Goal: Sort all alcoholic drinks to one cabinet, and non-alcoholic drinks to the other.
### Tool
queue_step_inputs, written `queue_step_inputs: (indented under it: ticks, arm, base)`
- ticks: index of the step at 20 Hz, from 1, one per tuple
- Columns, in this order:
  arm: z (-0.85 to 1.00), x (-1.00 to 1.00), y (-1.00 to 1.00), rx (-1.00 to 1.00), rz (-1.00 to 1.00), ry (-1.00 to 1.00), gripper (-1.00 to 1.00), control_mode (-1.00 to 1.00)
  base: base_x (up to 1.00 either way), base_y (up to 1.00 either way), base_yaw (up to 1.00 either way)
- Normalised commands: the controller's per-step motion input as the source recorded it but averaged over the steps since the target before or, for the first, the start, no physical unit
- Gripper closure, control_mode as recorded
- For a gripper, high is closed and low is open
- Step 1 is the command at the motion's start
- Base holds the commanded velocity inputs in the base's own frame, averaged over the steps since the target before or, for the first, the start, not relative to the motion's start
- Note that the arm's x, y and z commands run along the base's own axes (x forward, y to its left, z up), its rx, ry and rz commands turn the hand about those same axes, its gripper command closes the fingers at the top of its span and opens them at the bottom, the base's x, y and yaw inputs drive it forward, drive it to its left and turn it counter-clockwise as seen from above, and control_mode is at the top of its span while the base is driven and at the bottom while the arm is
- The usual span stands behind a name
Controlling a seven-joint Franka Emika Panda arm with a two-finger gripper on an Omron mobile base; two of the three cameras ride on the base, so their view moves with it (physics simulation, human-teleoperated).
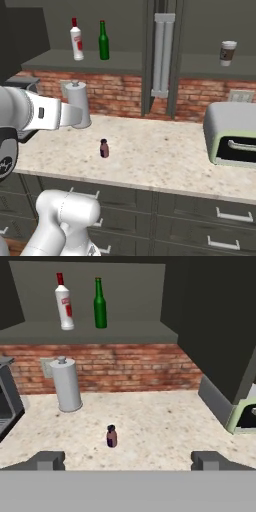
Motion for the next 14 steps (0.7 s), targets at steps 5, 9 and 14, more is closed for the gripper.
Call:
queue_step_inputs:
  ticks: [5,9,14]
  arm:
    - [0.0,0.0,0.0,0.0,0.0,0.0,-1.0,1.0]
    - [0.0,0.0,0.0,0.0,0.0,0.0,-1.0,1.0]
    - [0.0,0.0,0.0,0.0,0.0,0.0,-1.0,1.0]
  base:
    - [0.23,0.27,0.0]
    - [0.24,0.25,0.0]
    - [0.22,0.24,0.0]
